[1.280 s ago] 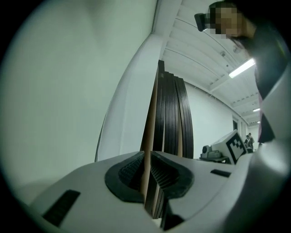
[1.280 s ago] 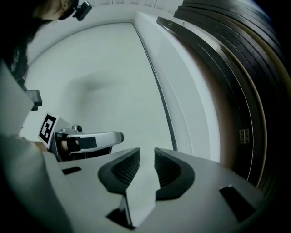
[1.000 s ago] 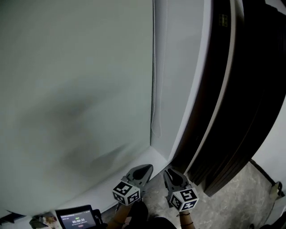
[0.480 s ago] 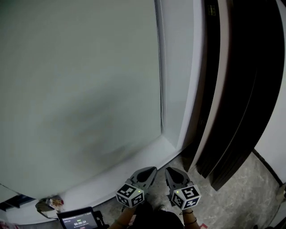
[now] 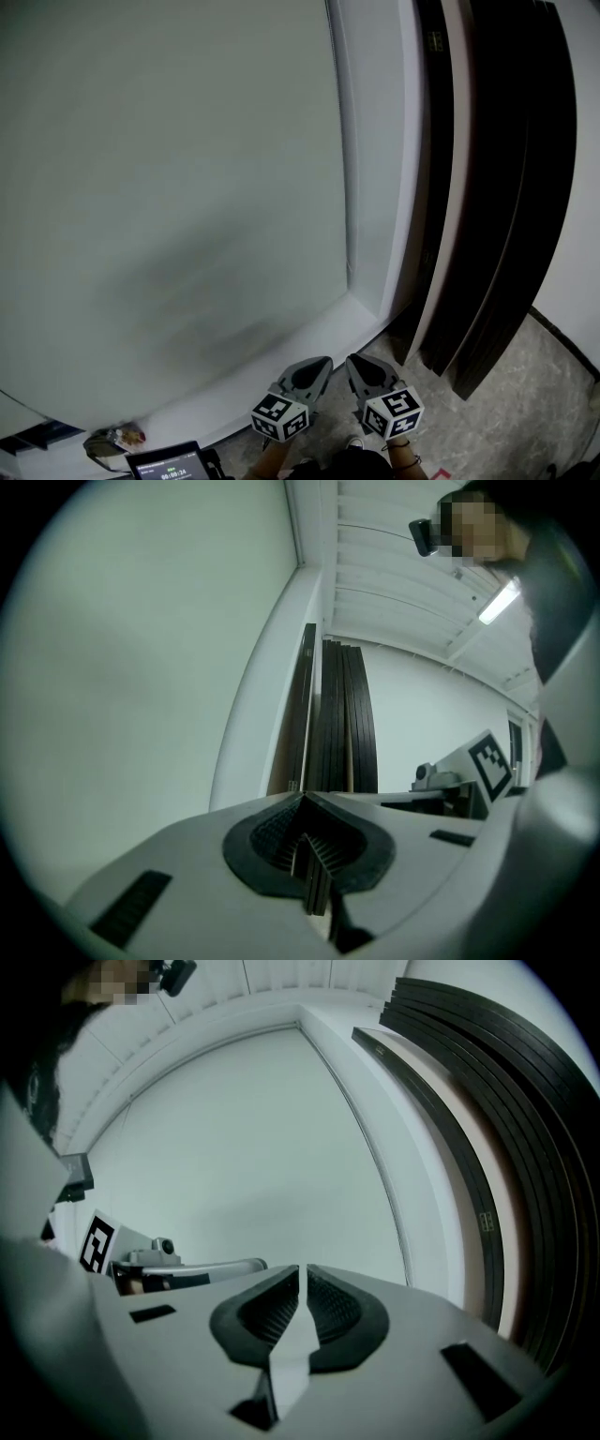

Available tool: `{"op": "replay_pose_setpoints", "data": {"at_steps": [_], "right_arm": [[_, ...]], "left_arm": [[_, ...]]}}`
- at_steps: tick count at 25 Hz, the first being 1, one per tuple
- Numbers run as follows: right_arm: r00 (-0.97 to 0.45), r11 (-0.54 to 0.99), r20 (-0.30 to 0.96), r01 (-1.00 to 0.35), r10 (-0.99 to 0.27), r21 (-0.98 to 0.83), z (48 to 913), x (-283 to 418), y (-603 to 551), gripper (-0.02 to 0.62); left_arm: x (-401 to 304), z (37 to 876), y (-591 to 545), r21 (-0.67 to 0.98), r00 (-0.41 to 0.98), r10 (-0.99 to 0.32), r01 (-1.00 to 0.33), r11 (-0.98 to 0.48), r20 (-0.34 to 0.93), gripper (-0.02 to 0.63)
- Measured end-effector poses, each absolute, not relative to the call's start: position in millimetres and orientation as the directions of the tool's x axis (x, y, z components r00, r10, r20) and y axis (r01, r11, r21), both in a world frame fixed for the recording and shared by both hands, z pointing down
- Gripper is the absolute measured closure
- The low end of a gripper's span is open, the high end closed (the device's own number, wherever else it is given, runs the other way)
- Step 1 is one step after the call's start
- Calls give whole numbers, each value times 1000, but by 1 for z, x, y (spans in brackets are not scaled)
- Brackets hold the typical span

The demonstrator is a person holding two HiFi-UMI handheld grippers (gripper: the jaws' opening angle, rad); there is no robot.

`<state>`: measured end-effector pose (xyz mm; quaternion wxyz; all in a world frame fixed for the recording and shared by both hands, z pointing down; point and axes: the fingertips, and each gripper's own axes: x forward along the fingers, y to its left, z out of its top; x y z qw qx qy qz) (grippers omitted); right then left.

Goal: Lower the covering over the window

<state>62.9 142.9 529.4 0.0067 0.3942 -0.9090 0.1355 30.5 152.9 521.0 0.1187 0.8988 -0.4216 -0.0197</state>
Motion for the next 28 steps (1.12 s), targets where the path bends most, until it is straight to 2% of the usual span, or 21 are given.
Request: {"op": "replay_pose_setpoints", "data": {"at_steps": [12, 28], "right_arm": [[-648, 609, 118, -753, -753, -249, 533, -13, 224, 568], [-635, 601, 131, -767, -761, -225, 540, -32, 244, 578]], "left_arm": [[-54, 532, 234, 250, 666, -743, -732, -634, 66, 604], [-72, 540, 254, 252, 676, -734, -724, -642, 70, 604]]}}
